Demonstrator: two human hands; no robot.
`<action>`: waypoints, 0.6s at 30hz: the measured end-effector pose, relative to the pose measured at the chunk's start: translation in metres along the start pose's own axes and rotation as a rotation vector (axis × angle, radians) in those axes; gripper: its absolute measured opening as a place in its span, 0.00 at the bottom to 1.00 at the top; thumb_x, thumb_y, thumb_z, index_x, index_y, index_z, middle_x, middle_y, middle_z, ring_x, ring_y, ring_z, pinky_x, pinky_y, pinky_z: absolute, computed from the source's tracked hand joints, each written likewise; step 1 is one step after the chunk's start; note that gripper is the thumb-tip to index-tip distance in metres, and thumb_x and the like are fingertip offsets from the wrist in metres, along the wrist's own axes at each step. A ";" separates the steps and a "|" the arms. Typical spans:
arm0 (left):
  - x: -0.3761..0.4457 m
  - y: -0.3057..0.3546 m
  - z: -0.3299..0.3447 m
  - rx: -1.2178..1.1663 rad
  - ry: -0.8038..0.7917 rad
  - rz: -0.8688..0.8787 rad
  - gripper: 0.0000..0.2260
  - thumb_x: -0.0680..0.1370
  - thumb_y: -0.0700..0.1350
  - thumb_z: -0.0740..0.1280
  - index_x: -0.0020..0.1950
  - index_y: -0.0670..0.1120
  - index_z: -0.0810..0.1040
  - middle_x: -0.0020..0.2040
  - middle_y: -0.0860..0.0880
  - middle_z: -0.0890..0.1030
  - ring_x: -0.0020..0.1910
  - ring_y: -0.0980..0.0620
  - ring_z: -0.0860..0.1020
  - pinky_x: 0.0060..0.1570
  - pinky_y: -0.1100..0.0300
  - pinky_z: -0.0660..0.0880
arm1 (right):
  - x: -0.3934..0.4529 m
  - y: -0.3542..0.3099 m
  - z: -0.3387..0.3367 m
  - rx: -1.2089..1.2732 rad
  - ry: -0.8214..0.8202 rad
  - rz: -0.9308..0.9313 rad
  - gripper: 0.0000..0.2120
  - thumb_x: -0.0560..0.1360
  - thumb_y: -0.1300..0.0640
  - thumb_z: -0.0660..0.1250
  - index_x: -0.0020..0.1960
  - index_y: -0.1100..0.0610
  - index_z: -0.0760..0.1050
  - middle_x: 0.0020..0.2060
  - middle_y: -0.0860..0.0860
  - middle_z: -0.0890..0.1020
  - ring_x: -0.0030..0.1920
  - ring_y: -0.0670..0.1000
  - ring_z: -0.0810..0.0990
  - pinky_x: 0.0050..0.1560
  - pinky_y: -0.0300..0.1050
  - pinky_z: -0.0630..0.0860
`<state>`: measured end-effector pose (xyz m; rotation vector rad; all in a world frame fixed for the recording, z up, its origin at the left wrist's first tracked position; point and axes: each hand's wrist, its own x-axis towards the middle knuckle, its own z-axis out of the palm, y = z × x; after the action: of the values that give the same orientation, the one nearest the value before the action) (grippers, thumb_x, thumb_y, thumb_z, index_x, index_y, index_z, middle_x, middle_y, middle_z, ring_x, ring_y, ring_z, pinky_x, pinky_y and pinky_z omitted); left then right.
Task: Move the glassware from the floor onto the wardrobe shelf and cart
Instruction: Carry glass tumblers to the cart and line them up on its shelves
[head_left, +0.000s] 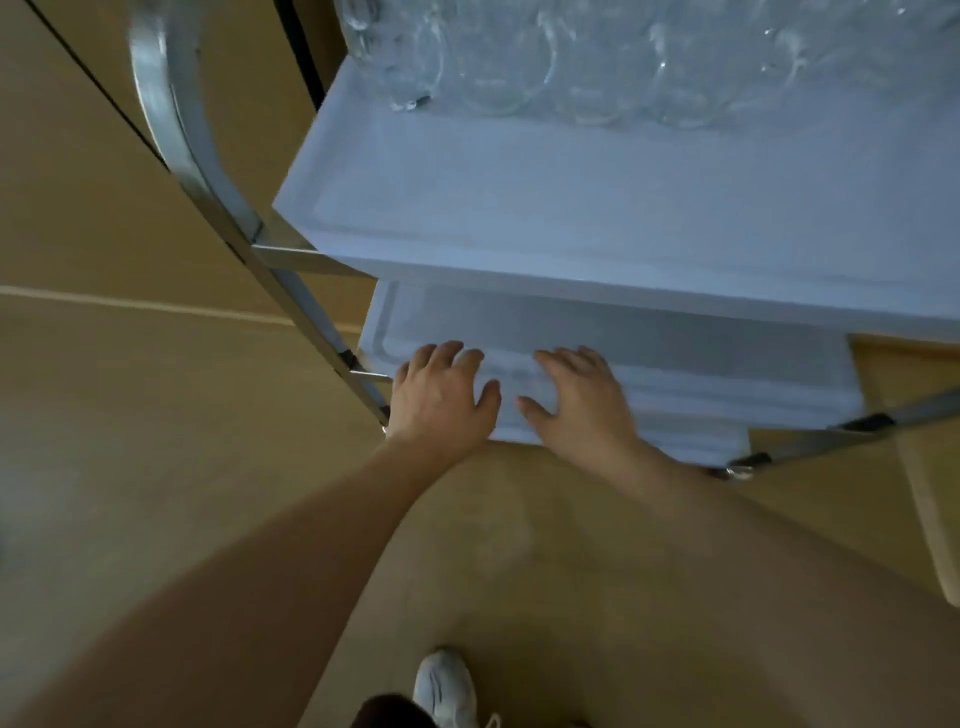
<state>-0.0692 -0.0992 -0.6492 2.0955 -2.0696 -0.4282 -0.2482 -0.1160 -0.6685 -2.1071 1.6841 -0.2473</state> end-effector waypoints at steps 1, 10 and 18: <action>-0.012 0.008 -0.018 0.000 -0.019 0.003 0.21 0.80 0.54 0.63 0.70 0.46 0.75 0.71 0.45 0.74 0.72 0.42 0.69 0.68 0.44 0.68 | -0.018 -0.008 -0.017 0.019 -0.023 0.024 0.31 0.79 0.43 0.66 0.77 0.56 0.66 0.74 0.56 0.70 0.76 0.60 0.61 0.77 0.53 0.56; -0.068 0.127 -0.235 -0.008 -0.118 0.137 0.22 0.82 0.55 0.62 0.74 0.48 0.71 0.72 0.47 0.73 0.71 0.45 0.69 0.68 0.48 0.69 | -0.127 -0.066 -0.244 0.118 -0.008 0.132 0.31 0.80 0.42 0.63 0.79 0.53 0.61 0.76 0.51 0.65 0.77 0.54 0.59 0.75 0.50 0.60; -0.057 0.282 -0.366 0.066 0.052 0.394 0.24 0.81 0.57 0.62 0.75 0.49 0.68 0.73 0.47 0.71 0.71 0.44 0.68 0.67 0.47 0.69 | -0.175 -0.053 -0.421 0.078 0.185 0.174 0.35 0.79 0.40 0.64 0.80 0.51 0.58 0.77 0.51 0.63 0.77 0.55 0.59 0.76 0.51 0.59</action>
<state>-0.2212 -0.0799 -0.2098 1.6466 -2.4150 -0.2465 -0.4115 -0.0308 -0.2476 -1.9173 1.9186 -0.4575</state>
